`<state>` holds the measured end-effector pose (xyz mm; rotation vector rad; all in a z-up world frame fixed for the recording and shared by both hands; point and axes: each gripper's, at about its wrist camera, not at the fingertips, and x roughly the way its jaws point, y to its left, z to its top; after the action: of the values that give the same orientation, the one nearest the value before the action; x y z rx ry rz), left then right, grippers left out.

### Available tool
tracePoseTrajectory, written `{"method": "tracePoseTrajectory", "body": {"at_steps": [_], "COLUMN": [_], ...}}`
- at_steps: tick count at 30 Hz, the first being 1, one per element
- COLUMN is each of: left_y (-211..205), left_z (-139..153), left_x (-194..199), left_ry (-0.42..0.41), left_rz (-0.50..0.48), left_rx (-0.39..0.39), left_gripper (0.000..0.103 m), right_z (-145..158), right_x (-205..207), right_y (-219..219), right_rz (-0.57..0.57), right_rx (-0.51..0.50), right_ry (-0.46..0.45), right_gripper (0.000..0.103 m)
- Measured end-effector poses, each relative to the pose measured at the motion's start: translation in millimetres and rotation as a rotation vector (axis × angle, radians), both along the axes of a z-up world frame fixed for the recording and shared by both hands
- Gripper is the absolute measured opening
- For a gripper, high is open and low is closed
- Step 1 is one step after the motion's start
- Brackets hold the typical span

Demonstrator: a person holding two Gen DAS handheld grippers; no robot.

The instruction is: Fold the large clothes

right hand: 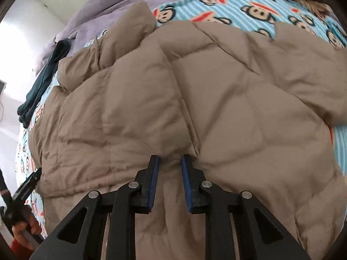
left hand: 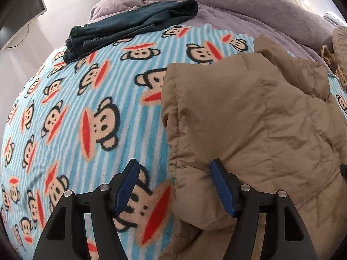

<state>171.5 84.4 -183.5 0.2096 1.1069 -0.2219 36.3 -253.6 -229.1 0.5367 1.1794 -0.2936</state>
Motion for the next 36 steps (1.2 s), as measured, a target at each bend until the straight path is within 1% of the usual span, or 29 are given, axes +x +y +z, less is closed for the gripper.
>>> {"method": "tracePoseTrajectory", "body": {"at_steps": [2, 3, 7, 8, 9, 11, 12, 13, 14, 15, 19, 21, 25, 26, 27, 30, 34, 36], "left_y": [-1, -2, -9, -13, -16, -27, -32, -38, -45, -49, -76, -88, -112, -118, -125, -144, -169, -178], "left_z": [7, 12, 37, 43, 47, 57, 59, 62, 63, 66, 71, 70, 69, 69, 69, 69, 68, 71], "left_x": [-2, -5, -23, -29, -34, -49, -55, -63, -71, -77, -108, -120, -143, -147, -152, -165, -176, -180], "left_ry": [0.002, 0.001, -0.002, -0.003, -0.004, 0.003, 0.010, 0.022, 0.030, 0.031, 0.048, 0.071, 0.106, 0.109, 0.113, 0.119, 0.125, 0.124], "left_rz": [0.003, 0.000, -0.025, -0.035, -0.043, -0.067, -0.077, -0.092, -0.102, -0.105, -0.141, -0.152, -0.173, -0.178, -0.184, -0.201, -0.226, -0.235], "left_rx": [0.014, 0.014, -0.006, -0.008, -0.007, -0.015, -0.020, -0.027, -0.032, -0.036, -0.041, -0.044, -0.056, -0.057, -0.059, -0.065, -0.054, -0.052], "left_gripper": [0.070, 0.070, 0.070, 0.070, 0.070, 0.070, 0.070, 0.074, 0.088, 0.093, 0.093, 0.093, 0.093, 0.093, 0.103, 0.103, 0.103, 0.103], "right_z": [7, 9, 26, 28, 32, 37, 39, 41, 41, 42, 44, 46, 50, 50, 51, 54, 55, 54], "right_x": [-9, -12, -40, -46, -56, -73, -83, -91, -99, -106, -128, -139, -159, -163, -167, -180, -192, -199], "right_y": [0, -1, -10, -10, -7, -10, -12, -13, -14, -17, -27, -35, -60, -66, -72, -91, -114, -133], "right_rz": [0.015, 0.018, -0.001, -0.006, -0.013, -0.033, -0.046, -0.055, -0.065, -0.074, -0.107, -0.121, -0.156, -0.165, -0.175, -0.201, -0.227, -0.254], "right_rx": [-0.007, -0.002, 0.039, 0.047, 0.059, 0.091, 0.110, 0.121, 0.132, 0.143, 0.171, 0.180, 0.198, 0.205, 0.211, 0.221, 0.232, 0.246], "right_ry": [0.001, -0.001, -0.019, -0.020, -0.021, -0.027, -0.033, -0.033, -0.032, -0.034, -0.039, -0.041, -0.057, -0.061, -0.069, -0.084, -0.098, -0.111], "right_gripper": [0.022, 0.026, 0.027, 0.033, 0.041, 0.048, 0.050, 0.050, 0.054, 0.058, 0.061, 0.069, 0.072, 0.081, 0.083, 0.083, 0.083, 0.084]}}
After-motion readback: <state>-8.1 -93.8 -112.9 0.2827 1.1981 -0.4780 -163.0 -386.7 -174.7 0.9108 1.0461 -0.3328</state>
